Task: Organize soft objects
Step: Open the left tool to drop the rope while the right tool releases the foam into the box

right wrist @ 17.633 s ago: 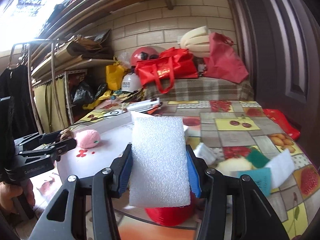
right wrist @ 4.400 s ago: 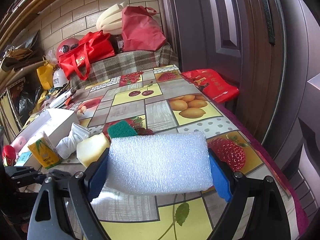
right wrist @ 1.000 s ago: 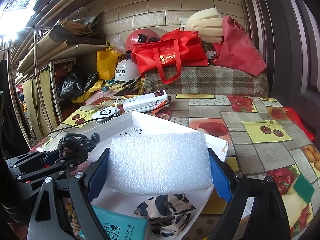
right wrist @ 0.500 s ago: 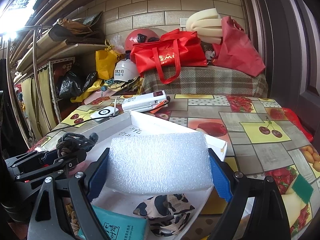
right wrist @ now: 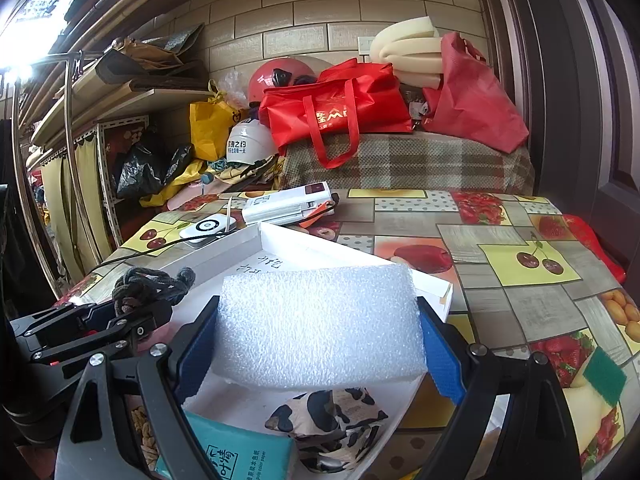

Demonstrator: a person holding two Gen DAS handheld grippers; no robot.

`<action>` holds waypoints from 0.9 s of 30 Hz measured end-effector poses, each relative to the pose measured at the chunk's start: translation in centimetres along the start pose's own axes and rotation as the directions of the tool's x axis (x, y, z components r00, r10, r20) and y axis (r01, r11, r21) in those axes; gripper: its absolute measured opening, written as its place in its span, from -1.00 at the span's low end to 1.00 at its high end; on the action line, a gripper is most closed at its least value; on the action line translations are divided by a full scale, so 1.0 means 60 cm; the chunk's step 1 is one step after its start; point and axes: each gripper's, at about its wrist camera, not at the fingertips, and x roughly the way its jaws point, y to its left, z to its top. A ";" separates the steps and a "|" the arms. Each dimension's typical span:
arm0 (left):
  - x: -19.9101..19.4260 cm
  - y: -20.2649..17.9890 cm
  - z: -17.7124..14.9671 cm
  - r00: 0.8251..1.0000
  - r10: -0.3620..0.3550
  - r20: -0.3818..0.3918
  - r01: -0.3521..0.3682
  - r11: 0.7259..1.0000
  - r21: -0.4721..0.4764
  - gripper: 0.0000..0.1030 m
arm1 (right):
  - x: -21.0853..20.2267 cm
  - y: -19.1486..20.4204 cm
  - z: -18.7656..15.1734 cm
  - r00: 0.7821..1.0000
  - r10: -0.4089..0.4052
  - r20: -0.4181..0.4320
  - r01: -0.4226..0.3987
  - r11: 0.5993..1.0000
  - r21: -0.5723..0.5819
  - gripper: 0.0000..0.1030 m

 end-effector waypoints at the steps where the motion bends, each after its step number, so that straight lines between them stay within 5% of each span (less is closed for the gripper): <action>1: 0.000 0.000 0.000 1.000 0.000 0.000 0.000 1.000 0.000 -0.51 | 0.000 -0.001 0.000 1.000 0.000 0.000 0.000 1.000 0.001 0.76; 11: 0.000 -0.002 0.001 1.000 0.001 0.000 -0.001 1.000 0.001 -0.38 | 0.000 -0.002 0.000 1.000 0.002 -0.003 -0.002 1.000 0.000 0.76; 13: -0.001 -0.002 0.001 1.000 -0.001 0.001 0.001 1.000 0.003 -0.26 | 0.001 -0.004 0.000 1.000 -0.003 -0.003 0.003 1.000 0.003 0.83; 18: -0.010 0.025 -0.007 0.998 0.062 0.033 -0.060 0.997 -0.047 0.64 | -0.006 -0.012 0.000 1.000 -0.020 0.016 0.020 1.000 0.019 0.99; 27: -0.022 0.040 -0.008 0.994 0.090 0.060 -0.084 0.992 -0.098 0.79 | -0.010 -0.001 0.000 0.999 -0.030 0.041 0.029 1.000 0.008 0.99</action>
